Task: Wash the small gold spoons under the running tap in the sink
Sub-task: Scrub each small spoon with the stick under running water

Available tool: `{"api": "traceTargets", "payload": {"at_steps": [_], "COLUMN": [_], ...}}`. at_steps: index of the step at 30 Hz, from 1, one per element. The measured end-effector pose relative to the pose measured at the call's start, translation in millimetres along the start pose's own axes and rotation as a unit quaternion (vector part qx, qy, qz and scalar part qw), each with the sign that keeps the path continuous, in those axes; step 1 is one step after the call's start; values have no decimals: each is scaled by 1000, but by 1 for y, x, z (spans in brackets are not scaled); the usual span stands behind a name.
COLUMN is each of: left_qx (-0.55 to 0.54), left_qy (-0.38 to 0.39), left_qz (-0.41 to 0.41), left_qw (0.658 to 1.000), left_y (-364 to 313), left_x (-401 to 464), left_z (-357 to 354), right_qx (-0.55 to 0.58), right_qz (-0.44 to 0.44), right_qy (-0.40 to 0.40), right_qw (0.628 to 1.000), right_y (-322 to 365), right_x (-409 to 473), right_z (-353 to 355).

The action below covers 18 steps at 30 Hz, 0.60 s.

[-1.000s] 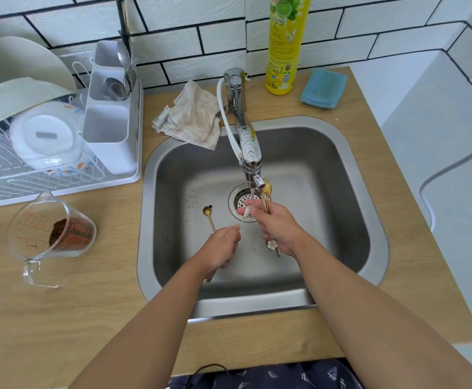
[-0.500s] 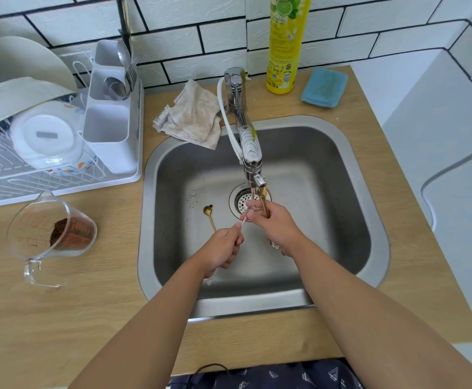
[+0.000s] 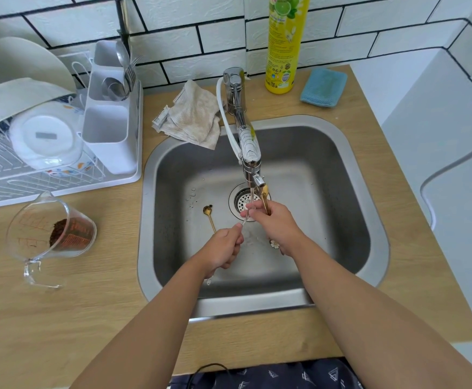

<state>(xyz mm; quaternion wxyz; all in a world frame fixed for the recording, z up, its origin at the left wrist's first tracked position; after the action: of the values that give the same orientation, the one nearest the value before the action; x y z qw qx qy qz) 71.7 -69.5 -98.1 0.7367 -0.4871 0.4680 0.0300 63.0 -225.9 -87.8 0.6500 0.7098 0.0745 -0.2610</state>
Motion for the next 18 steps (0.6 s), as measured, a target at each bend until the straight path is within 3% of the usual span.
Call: {"api": "traceTargets", "payload": {"at_steps": [18], "left_qx": [8], "left_qy": [0], "left_qz": [0], "left_qw": [1000], "left_y": [2], "left_x": [-1], "left_z": [1], "right_qx": [-24], "right_qz": [11], "right_qy": [7], "right_qw": [1000], "right_y": [3], "right_x": [-2], "right_z": [-1]}}
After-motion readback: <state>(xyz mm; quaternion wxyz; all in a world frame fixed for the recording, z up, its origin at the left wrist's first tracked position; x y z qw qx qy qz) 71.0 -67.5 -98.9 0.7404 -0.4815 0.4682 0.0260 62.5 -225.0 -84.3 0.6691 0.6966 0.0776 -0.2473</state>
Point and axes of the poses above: each hand's wrist, its own x-axis towards the middle knuckle, its own z-axis out of the back of the hand, y = z × x, the point moved 7 cm from there along x, towards the middle knuckle, and after that the axes turned 1 degree about z, right-handed, at the moved point
